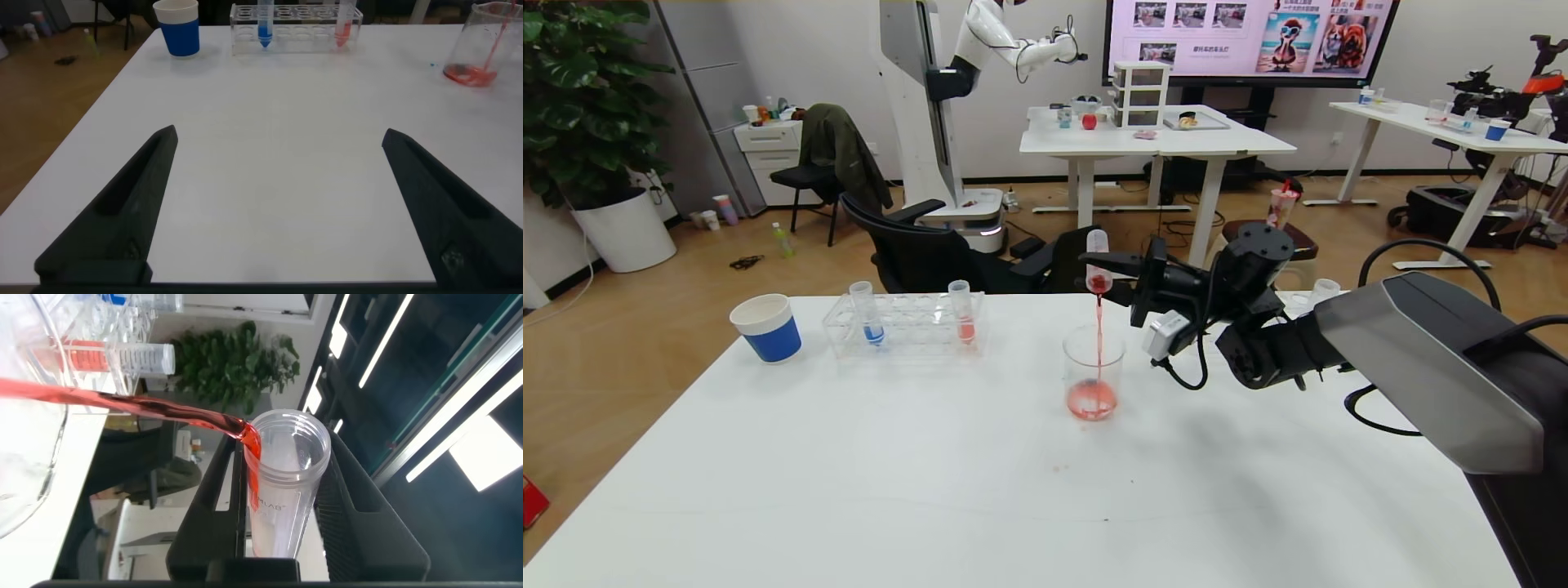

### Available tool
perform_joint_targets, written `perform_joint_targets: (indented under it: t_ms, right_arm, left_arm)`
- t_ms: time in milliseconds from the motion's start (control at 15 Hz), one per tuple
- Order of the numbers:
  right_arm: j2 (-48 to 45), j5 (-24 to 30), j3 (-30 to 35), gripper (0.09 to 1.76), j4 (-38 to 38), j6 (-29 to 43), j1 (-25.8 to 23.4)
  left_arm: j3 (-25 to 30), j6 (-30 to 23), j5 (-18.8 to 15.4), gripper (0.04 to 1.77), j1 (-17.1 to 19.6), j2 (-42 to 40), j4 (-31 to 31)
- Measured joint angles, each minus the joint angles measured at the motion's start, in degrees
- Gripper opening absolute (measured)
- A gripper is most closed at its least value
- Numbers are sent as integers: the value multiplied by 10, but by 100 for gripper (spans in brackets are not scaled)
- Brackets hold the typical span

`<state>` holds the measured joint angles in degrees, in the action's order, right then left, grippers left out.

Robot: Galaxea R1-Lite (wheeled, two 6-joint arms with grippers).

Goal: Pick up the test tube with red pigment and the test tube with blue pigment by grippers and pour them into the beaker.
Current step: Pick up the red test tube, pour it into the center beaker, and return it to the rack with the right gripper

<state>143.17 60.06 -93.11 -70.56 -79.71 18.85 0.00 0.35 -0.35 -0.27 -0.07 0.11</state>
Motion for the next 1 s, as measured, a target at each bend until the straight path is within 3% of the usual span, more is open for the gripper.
perform_joint_targets:
  t_ms: [533,867,1000]
  right_arm:
    - [-18,20,3,52,-1,-85,5]
    - [-20,21,3,52,2,-69,4]
    - [-26,10,7,52,-1,-5,5]
  left_arm:
    - [0,0,0,174,0,0,0]
    - [0,0,0,174,0,0,0]
    - [0,0,0,174,0,0,0]
